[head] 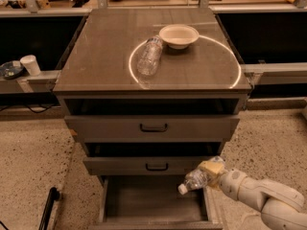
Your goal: Pick blue plastic bottle from bottom drawer and place on counter
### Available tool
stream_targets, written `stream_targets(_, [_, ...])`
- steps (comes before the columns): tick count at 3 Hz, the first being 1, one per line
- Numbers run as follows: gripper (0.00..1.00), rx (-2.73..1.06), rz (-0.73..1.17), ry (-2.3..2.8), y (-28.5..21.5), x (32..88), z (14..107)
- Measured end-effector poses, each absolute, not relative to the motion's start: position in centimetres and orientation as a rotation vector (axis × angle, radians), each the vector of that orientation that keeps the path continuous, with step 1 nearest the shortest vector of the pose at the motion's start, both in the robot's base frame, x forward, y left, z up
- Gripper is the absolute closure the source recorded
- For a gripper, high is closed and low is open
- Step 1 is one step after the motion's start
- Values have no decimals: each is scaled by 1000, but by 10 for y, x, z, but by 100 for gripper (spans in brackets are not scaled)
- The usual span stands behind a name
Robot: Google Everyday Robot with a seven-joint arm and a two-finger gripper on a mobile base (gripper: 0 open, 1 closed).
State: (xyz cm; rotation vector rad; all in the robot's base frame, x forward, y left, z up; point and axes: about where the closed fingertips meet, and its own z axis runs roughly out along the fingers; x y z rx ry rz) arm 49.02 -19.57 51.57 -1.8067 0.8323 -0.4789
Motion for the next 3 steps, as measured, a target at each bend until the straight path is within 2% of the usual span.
stream_targets(3, [100, -1811, -642, 631, -189, 501, 659])
